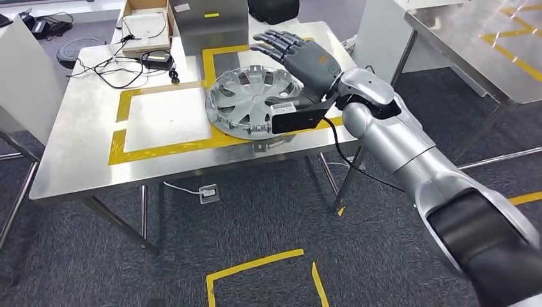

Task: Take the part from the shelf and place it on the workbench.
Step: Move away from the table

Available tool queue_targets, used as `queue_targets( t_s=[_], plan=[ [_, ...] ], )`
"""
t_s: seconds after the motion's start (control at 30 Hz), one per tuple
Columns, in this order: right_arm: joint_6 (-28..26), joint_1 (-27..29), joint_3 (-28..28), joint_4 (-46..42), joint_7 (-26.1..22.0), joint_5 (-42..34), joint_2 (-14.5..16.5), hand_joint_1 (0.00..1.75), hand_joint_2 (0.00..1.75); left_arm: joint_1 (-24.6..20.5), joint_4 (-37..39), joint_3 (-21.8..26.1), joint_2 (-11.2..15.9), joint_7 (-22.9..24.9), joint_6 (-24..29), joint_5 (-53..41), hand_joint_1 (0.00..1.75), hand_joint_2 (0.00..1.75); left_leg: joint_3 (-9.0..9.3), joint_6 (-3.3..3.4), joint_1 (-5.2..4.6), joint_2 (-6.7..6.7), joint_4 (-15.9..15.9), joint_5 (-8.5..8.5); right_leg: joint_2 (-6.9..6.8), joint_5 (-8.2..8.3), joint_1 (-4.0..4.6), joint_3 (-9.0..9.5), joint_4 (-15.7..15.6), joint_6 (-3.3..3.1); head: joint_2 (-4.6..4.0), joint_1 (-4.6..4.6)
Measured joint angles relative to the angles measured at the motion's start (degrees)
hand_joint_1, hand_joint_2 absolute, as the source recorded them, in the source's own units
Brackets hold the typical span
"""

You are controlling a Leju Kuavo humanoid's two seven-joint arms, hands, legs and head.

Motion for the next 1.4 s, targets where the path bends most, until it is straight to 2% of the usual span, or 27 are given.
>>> queue_targets(
  t_s=[0.07,0.1,0.17,0.2,0.23,0.3,0.33,0.4,0.43,0.53,0.6,0.63,0.67,0.73,0.77,0.8,0.83,0.9,0.97,1.0,1.1,1.17,1.27,1.3,1.33,1.37,1.4],
  plan=[
    [0.2,0.1,0.1,-0.2,0.3,-0.1,-0.4,0.00,0.00,0.0,0.0,0.0,0.0,0.0,0.0,0.0,0.00,0.00,-0.81,1.00,0.10,0.14,-0.1,1.20,0.03,-1.48,-0.17,-0.81,1.0,0.64,0.00,0.03],
    [0.2,0.1,0.2,-0.3,0.4,-0.1,-0.7,0.00,0.00,0.0,0.0,0.0,0.0,0.0,0.0,0.0,0.00,0.00,-1.39,1.39,0.18,0.22,-0.2,1.89,0.04,-3.71,-0.23,-1.66,2.9,0.87,0.00,0.05],
    [0.3,0.2,0.3,-0.5,0.5,-0.1,-0.9,0.00,0.00,0.0,0.0,0.0,0.0,0.0,-0.1,-0.1,0.00,0.00,-2.96,1.77,0.13,0.28,-0.2,3.20,0.07,-9.22,-0.22,-3.68,9.9,1.18,0.00,0.07],
    [0.4,0.4,0.3,-0.6,0.5,-0.2,-1.1,0.00,0.00,0.0,0.0,0.0,0.0,0.0,-0.1,-0.1,0.00,0.00,-3.85,1.87,0.09,0.32,-0.2,3.89,0.08,-10.93,-0.20,-4.29,13.4,1.25,0.00,0.05],
    [0.4,0.7,0.4,-0.6,0.5,-0.2,-1.2,0.00,0.00,0.0,0.0,0.0,0.1,0.0,-0.2,-0.1,0.00,0.00,-4.73,1.89,0.06,0.33,-0.1,4.54,0.08,-11.29,-0.20,-4.19,15.5,1.26,0.00,0.05],
    [0.4,1.2,0.4,-0.7,0.5,-0.3,-1.5,0.00,0.00,0.1,0.0,0.0,0.1,-0.1,-0.2,-0.1,0.00,0.00,-6.33,1.76,0.04,0.34,0.0,5.69,0.08,-9.07,-0.15,-1.10,13.8,0.97,0.00,0.05],
    [0.4,1.3,0.4,-0.9,0.5,-0.3,-1.6,0.00,0.00,0.0,0.0,0.0,0.1,-0.1,-0.2,-0.1,0.00,0.00,-6.99,1.64,0.04,0.35,0.1,6.21,0.09,-8.18,-0.04,1.74,10.4,0.64,0.00,0.05],
    [0.4,1.2,0.4,-1.2,0.5,-0.3,-1.7,0.00,0.00,0.0,0.0,0.0,0.1,-0.1,-0.2,-0.1,0.00,0.00,-7.75,1.39,0.04,0.37,0.3,6.89,0.07,-8.15,0.20,6.25,4.4,0.02,0.00,0.05],
    [0.4,1.1,0.4,-1.4,0.5,-0.3,-1.7,0.00,0.00,0.0,0.0,0.0,0.1,-0.1,-0.2,-0.1,0.00,0.00,-7.86,1.32,0.05,0.39,0.4,7.04,0.06,-8.66,0.29,7.35,2.8,-0.16,0.00,0.05],
    [0.3,1.1,0.4,-1.4,0.5,-0.3,-1.7,0.00,0.00,0.0,0.0,0.0,0.1,-0.1,-0.2,-0.1,0.00,0.00,-7.96,1.24,0.03,0.38,0.4,7.11,0.04,-9.11,0.34,7.77,2.1,-0.26,0.00,0.05],
    [0.2,1.1,0.4,-1.7,0.5,-0.4,-1.8,0.00,0.00,0.0,0.0,0.0,0.1,-0.1,-0.2,-0.1,0.00,0.00,-7.97,0.81,0.01,0.38,0.2,7.47,0.05,-9.23,0.59,8.30,1.0,-0.37,0.00,0.08],
    [0.2,1.2,0.4,-2.0,0.5,-0.4,-1.9,0.00,0.00,0.0,0.0,0.0,0.1,0.0,-0.3,-0.2,0.00,0.00,-8.28,0.23,0.03,0.33,0.3,7.35,-0.01,-8.59,0.59,8.16,0.4,-0.80,0.00,0.14],
    [0.1,1.3,0.4,-2.3,0.5,-0.4,-2.0,0.00,0.00,0.0,0.0,0.1,0.1,0.0,-0.3,-0.3,0.00,0.00,-8.94,-0.41,0.09,0.29,1.6,5.99,-0.07,-7.66,0.56,7.63,-0.1,-1.33,0.00,0.18],
    [0.0,1.5,0.4,-2.6,0.7,-0.4,-2.1,0.00,0.00,0.1,0.0,0.1,0.1,0.1,-0.3,-0.4,0.00,0.00,-11.28,-1.55,0.22,0.20,7.9,0.95,-0.19,-5.55,0.29,5.82,-0.5,-2.37,0.00,0.22],
    [0.0,1.7,0.5,-2.7,0.8,-0.3,-2.1,0.00,0.00,0.1,0.0,0.1,0.1,0.1,-0.3,-0.4,0.00,0.00,-12.29,-1.77,0.26,0.20,11.9,-1.49,-0.17,-4.88,0.27,4.96,-0.5,-2.47,0.00,0.20],
    [0.0,1.9,0.5,-2.8,0.9,-0.3,-2.1,0.00,0.00,0.1,0.0,0.1,0.2,0.1,-0.3,-0.4,0.00,0.00,-12.62,-1.92,0.28,0.21,14.8,-2.32,-0.17,-4.29,0.27,4.16,-0.5,-2.42,0.00,0.19],
    [-0.1,2.2,0.6,-2.9,1.0,-0.2,-2.1,0.00,0.00,0.1,0.0,0.1,0.2,0.1,-0.3,-0.4,0.00,0.00,-12.10,-1.98,0.29,0.22,15.8,-1.87,-0.18,-3.72,0.27,3.42,-0.5,-2.32,0.00,0.18],
    [-0.2,2.6,0.7,-3.0,1.3,-0.1,-2.1,0.00,0.00,0.1,0.0,0.1,0.2,0.1,-0.3,-0.4,0.00,0.00,-7.96,-1.89,0.31,0.23,11.8,0.75,-0.20,-2.63,0.24,2.03,-0.4,-2.00,0.00,0.17],
    [-0.4,2.7,0.6,-3.4,1.5,0.0,-2.2,0.00,0.00,-0.1,0.0,0.1,0.3,0.1,-0.3,-0.4,0.00,0.00,-2.29,-1.41,0.21,0.16,4.1,0.94,-0.22,-1.75,0.29,1.06,-0.2,-1.43,0.00,0.24],
    [-0.5,2.7,0.6,-3.6,1.5,0.0,-2.3,0.00,0.00,-0.1,0.0,0.1,0.3,0.0,-0.4,-0.4,0.00,0.00,-0.60,-1.02,0.12,0.09,1.4,0.42,-0.24,-1.37,0.34,0.83,0.0,-1.06,0.00,0.27],
    [-0.8,2.9,0.5,-4.0,1.4,0.1,-2.8,0.00,0.00,-0.1,0.0,0.1,0.3,0.0,-0.7,-0.5,0.00,0.00,-0.37,0.40,-0.13,0.04,-0.3,0.37,-0.25,-0.51,0.34,0.63,-0.1,0.04,0.00,0.32],
    [-0.9,3.1,0.5,-4.1,1.4,0.2,-3.2,0.00,0.00,-0.1,0.0,0.1,0.3,-0.1,-0.9,-0.5,0.00,0.00,-0.96,1.29,-0.01,0.19,-0.4,1.35,-0.16,-2.54,0.18,-0.49,2.1,0.65,0.00,0.32],
    [-1.3,3.7,0.5,-4.1,1.5,0.3,-3.6,0.00,0.00,0.0,0.0,0.2,0.3,-0.4,-1.1,-0.5,0.00,0.00,-2.67,1.86,0.00,0.34,-0.4,2.92,-0.04,-9.67,0.12,-4.30,12.9,1.23,0.00,0.34],
    [-1.5,4.1,0.5,-4.1,1.5,0.4,-3.6,0.00,0.00,0.1,0.0,0.2,0.3,-0.5,-1.2,-0.5,0.00,0.00,-3.25,1.88,-0.03,0.37,-0.3,3.35,-0.03,-11.05,0.12,-4.94,15.7,1.28,0.00,0.34],
    [-1.7,4.6,0.5,-4.1,1.5,0.5,-3.7,0.00,0.00,0.1,0.0,0.2,0.3,-0.5,-1.2,-0.5,0.00,0.00,-3.76,1.87,-0.05,0.38,-0.3,3.73,-0.03,-11.36,0.12,-4.53,16.6,1.23,0.00,0.34],
    [-1.8,4.9,0.5,-4.1,1.5,0.6,-3.7,0.00,0.00,0.1,0.0,0.2,0.3,-0.5,-1.3,-0.5,0.00,0.00,-4.19,1.82,-0.06,0.37,-0.2,4.06,-0.03,-10.67,0.13,-2.82,14.9,1.07,0.00,0.35],
    [-2.0,5.1,0.5,-4.1,1.5,0.7,-3.8,0.00,0.00,0.1,0.0,0.2,0.3,-0.5,-1.3,-0.6,0.00,0.00,-4.52,1.72,-0.08,0.35,-0.2,4.34,-0.03,-9.36,0.17,-0.06,11.1,0.81,0.00,0.35]
  ],
)
